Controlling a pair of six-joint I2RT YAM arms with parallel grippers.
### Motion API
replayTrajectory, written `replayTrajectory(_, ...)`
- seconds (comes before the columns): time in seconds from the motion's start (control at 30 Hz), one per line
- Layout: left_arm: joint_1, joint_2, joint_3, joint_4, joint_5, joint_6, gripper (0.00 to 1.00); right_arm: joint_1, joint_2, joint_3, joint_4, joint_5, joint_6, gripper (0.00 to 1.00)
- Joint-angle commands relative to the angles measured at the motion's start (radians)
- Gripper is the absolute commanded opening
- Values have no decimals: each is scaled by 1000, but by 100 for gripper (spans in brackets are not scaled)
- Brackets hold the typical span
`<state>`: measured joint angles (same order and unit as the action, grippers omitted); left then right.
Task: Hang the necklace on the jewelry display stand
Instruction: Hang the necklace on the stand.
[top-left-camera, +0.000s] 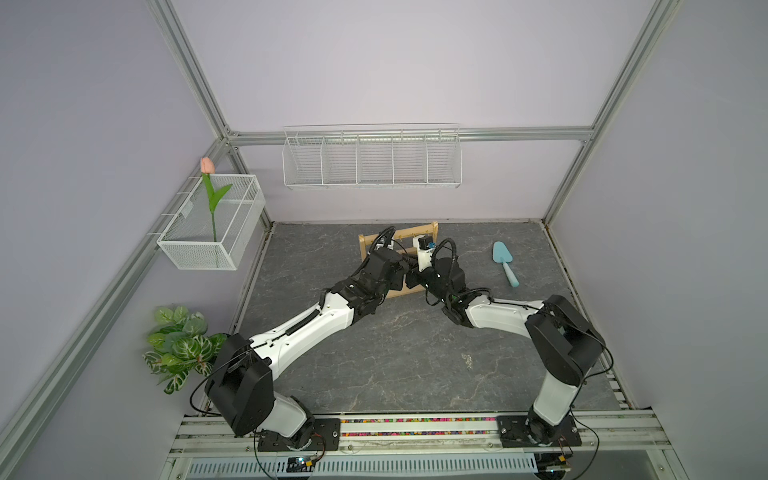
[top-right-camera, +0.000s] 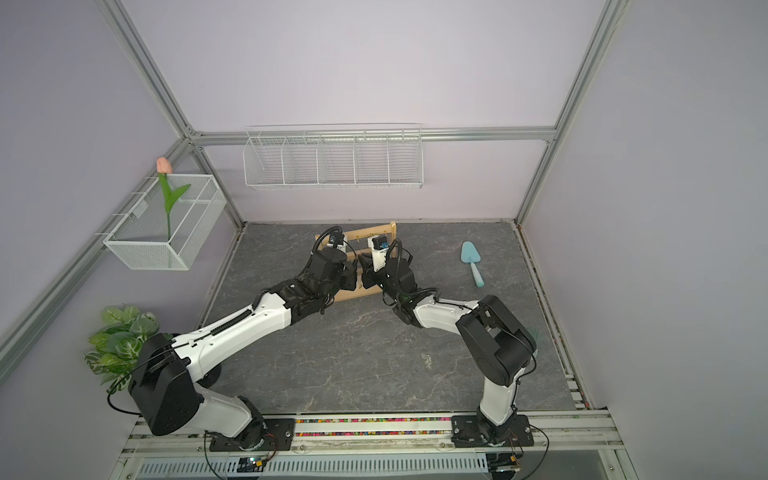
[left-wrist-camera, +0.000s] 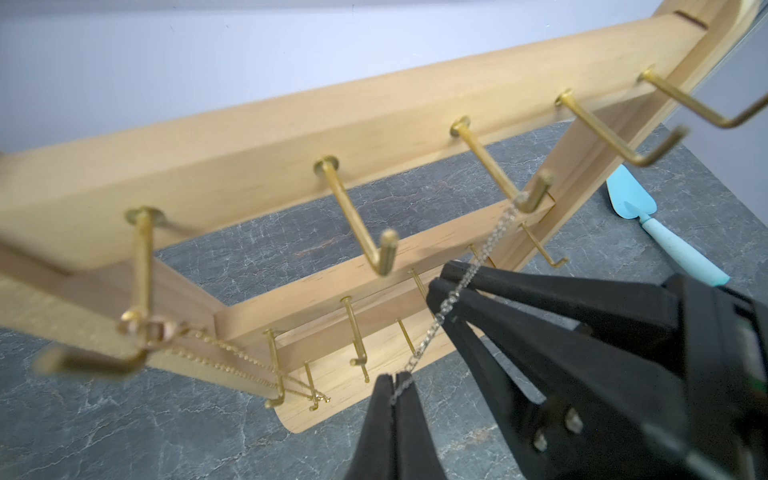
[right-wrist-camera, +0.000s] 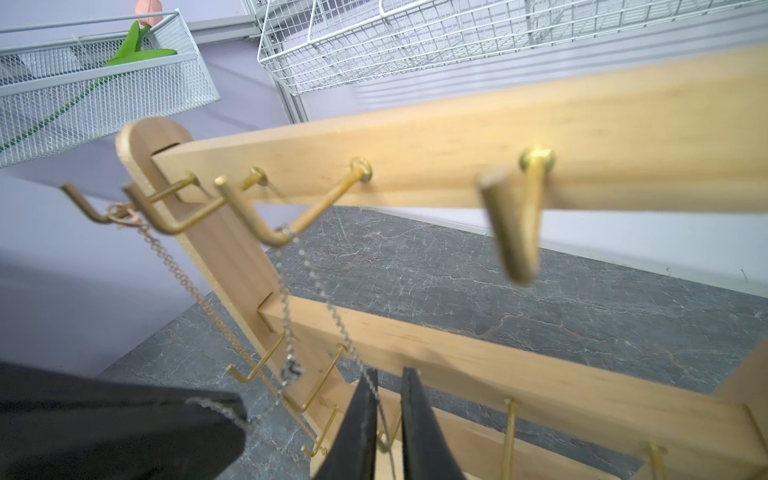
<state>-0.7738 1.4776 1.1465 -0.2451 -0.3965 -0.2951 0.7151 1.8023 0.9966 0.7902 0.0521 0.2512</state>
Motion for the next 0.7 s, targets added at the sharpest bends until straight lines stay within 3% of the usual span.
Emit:
replayTrajectory(0.0,-5,-11,36,-3,-14,-6,0,-1,-1,6,53,-12,-1,12)
replayTrajectory(0.33,-5,-16,36,-5,-32,-17,0,4,-58,-18,21,-52,-9,8)
replayTrajectory(0.67,-5,-11,35,-1,-13,-12,0,5,-82,-55,18,-6,-4,7)
